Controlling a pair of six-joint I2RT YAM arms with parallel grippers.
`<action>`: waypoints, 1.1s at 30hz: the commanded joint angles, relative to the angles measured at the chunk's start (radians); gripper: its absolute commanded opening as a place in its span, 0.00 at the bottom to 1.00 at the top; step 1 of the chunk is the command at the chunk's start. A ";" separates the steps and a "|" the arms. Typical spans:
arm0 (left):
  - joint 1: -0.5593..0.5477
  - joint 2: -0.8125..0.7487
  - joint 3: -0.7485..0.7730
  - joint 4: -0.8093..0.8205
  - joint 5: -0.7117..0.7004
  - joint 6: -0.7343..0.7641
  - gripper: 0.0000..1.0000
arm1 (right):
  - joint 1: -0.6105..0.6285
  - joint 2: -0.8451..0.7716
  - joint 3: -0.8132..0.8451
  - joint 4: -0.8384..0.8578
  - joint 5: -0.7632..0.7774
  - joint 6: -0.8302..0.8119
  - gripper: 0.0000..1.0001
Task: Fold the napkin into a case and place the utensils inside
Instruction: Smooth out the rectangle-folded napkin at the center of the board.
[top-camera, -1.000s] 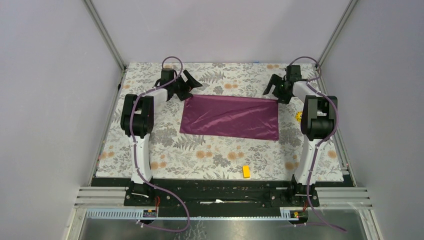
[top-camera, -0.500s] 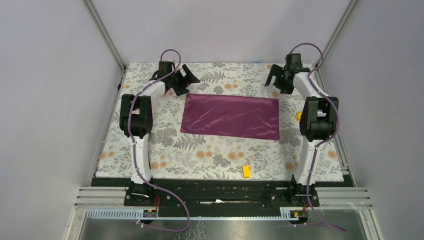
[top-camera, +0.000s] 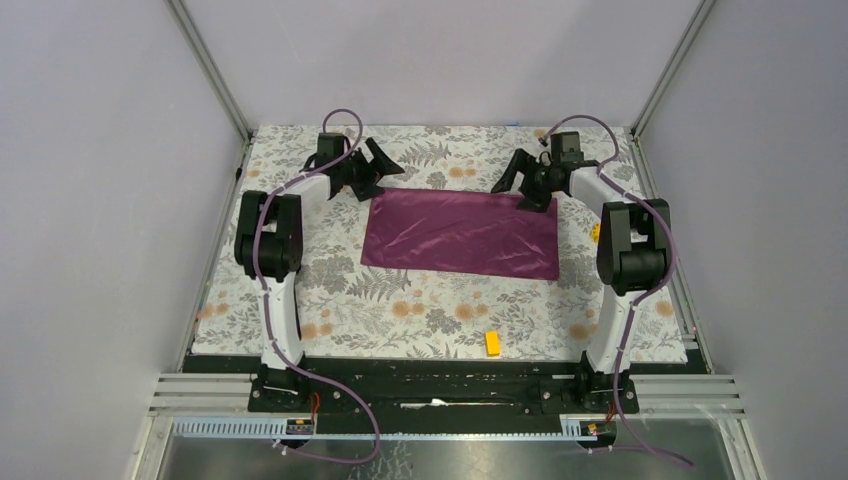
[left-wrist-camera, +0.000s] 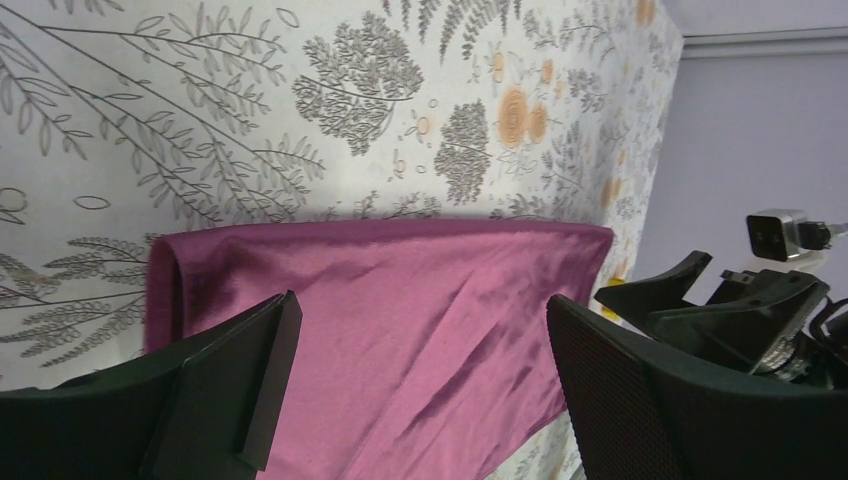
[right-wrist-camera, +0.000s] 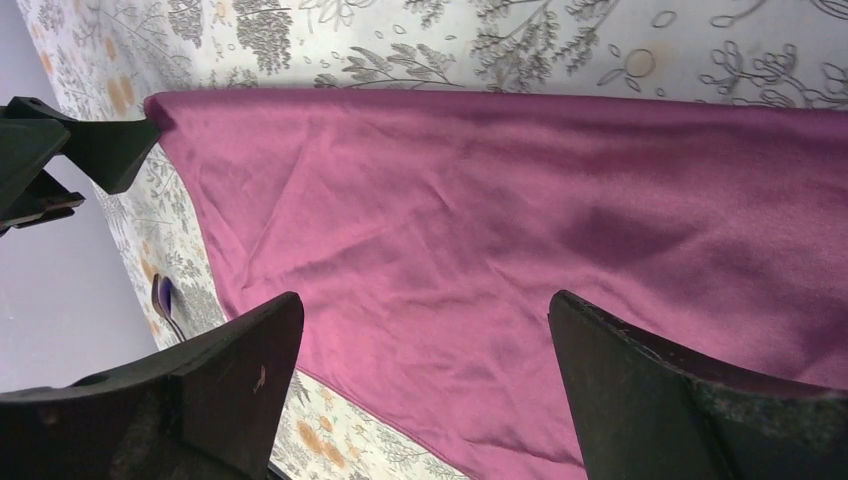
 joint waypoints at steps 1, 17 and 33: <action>0.004 0.029 0.018 0.003 -0.048 0.082 0.99 | -0.030 -0.048 -0.040 0.023 -0.024 -0.024 1.00; -0.002 -0.025 0.251 -0.429 -0.192 0.297 0.99 | -0.063 -0.127 -0.050 -0.171 0.251 -0.099 1.00; -0.004 -0.456 -0.349 -0.438 -0.310 0.406 0.79 | 0.021 -0.398 -0.301 -0.143 0.006 -0.059 1.00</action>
